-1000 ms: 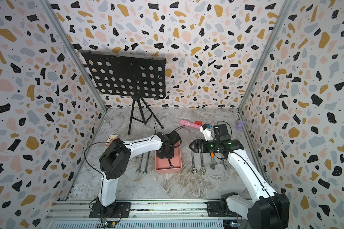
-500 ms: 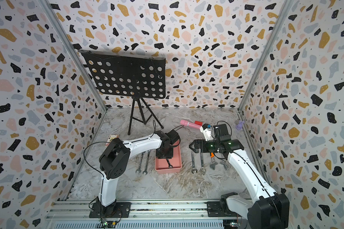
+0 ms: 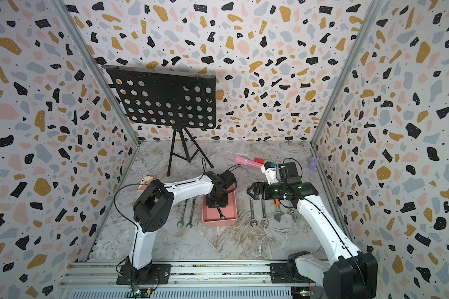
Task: Take out the wrench from the storage box
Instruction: Pick up the wrench from the storage box.
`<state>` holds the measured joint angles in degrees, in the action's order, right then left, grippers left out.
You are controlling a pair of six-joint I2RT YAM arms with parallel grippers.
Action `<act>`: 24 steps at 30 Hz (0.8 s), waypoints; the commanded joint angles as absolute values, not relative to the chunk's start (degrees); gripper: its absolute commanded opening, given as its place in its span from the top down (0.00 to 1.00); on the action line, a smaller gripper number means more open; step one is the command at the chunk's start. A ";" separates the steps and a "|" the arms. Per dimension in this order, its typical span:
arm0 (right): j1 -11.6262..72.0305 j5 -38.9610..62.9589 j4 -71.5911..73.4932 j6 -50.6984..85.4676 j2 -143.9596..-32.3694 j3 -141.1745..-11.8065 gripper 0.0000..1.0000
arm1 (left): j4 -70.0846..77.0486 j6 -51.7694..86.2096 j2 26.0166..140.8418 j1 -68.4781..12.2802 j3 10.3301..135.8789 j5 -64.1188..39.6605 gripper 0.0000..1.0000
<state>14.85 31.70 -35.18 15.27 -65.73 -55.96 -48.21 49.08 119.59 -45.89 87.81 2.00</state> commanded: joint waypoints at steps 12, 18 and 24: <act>14.41 32.08 -35.45 14.33 -65.74 -55.90 0.00 | -51.01 39.99 124.52 -45.40 89.94 4.05 0.93; 14.33 32.08 -35.51 14.41 -65.83 -55.80 0.00 | -51.35 39.90 122.92 -45.35 90.27 3.93 1.00; 14.25 32.17 -35.50 14.50 -65.91 -55.99 0.00 | -52.01 40.85 119.64 -45.35 93.10 4.89 1.00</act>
<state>14.50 31.73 -35.16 15.11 -66.04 -55.96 -50.81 41.12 121.14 -45.71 91.02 3.11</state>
